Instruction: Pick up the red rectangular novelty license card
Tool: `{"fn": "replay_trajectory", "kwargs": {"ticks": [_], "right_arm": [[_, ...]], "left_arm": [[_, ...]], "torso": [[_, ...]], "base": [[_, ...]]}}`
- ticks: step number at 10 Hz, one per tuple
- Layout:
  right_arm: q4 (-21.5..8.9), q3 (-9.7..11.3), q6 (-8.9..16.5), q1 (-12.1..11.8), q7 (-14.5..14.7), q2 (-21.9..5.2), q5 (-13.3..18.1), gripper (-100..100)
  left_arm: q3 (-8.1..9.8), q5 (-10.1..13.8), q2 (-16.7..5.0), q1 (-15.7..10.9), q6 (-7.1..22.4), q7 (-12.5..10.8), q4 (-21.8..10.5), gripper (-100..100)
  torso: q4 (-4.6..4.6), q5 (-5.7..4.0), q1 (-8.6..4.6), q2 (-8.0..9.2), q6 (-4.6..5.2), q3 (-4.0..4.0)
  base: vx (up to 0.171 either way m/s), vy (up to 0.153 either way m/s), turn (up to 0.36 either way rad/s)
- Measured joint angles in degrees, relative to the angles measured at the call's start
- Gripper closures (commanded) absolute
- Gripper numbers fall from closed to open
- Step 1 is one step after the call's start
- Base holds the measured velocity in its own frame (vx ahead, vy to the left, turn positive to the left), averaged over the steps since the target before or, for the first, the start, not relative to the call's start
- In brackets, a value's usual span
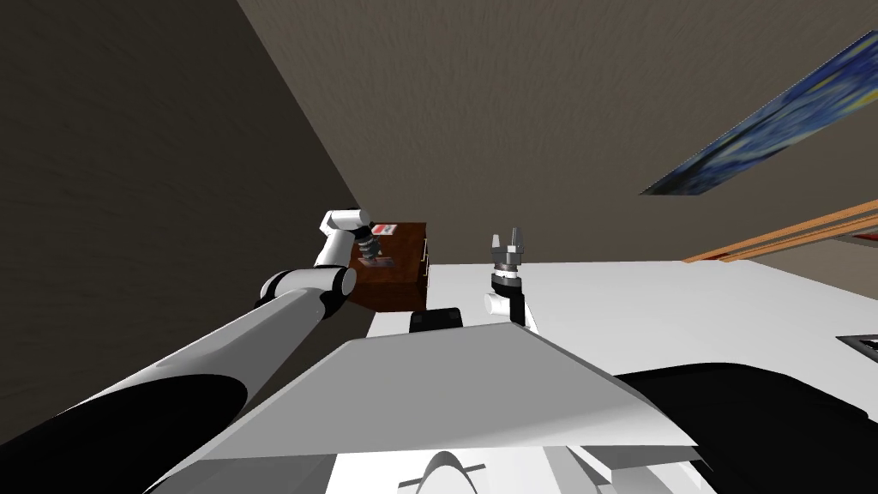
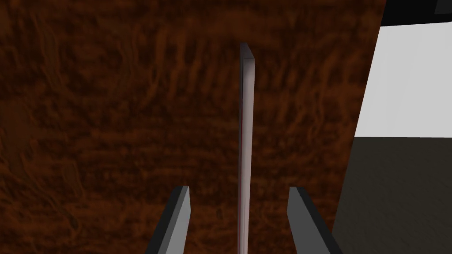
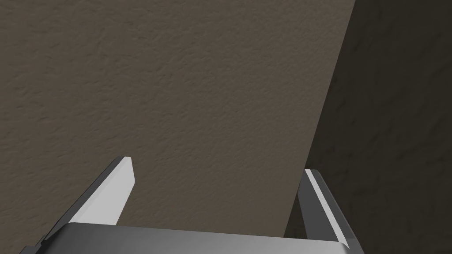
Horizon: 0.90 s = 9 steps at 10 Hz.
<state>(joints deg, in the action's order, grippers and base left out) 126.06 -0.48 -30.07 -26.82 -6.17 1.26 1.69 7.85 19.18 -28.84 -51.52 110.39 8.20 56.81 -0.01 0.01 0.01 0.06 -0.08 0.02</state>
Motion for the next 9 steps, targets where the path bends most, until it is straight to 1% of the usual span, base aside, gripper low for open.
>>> {"fn": "replay_trajectory", "kwargs": {"ticks": [3,4,5,8,9], "right_arm": [[0.00,0.00,0.00,0.00,0.00,0.00,0.00,0],[0.00,0.00,0.00,0.00,0.00,0.00,0.00,0],[0.00,0.00,0.00,0.00,0.00,0.00,0.00,0],[0.00,0.00,0.00,0.00,0.00,0.00,0.00,0],[0.00,0.00,0.00,0.00,0.00,0.00,0.00,0]], "left_arm": [[-0.02,-0.03,-0.03,0.04,0.17,-0.04,-0.06,100],[-0.03,-0.03,-0.03,0.04,0.16,-0.03,-0.06,0],[-0.03,-0.03,-0.02,0.04,0.16,-0.02,-0.06,100],[0.15,0.24,-0.67,-1.49,1.96,-0.02,0.46,100],[0.15,0.25,-0.70,-1.60,2.06,-0.03,0.44,0]], "torso": [[0.01,0.05,0.05,-0.04,0.05,-0.01],[0.01,0.06,0.05,-0.04,0.04,-0.02],[0.01,0.06,0.06,-0.04,0.04,-0.02],[0.02,0.03,0.00,-0.04,0.03,-0.01],[0.00,0.04,0.02,-0.04,0.02,-0.02]], "base": [[0.000,0.000,0.000],[0.000,0.000,0.000],[0.000,-0.005,0.009],[0.003,-0.005,0.007],[0.000,0.000,0.000]]}}
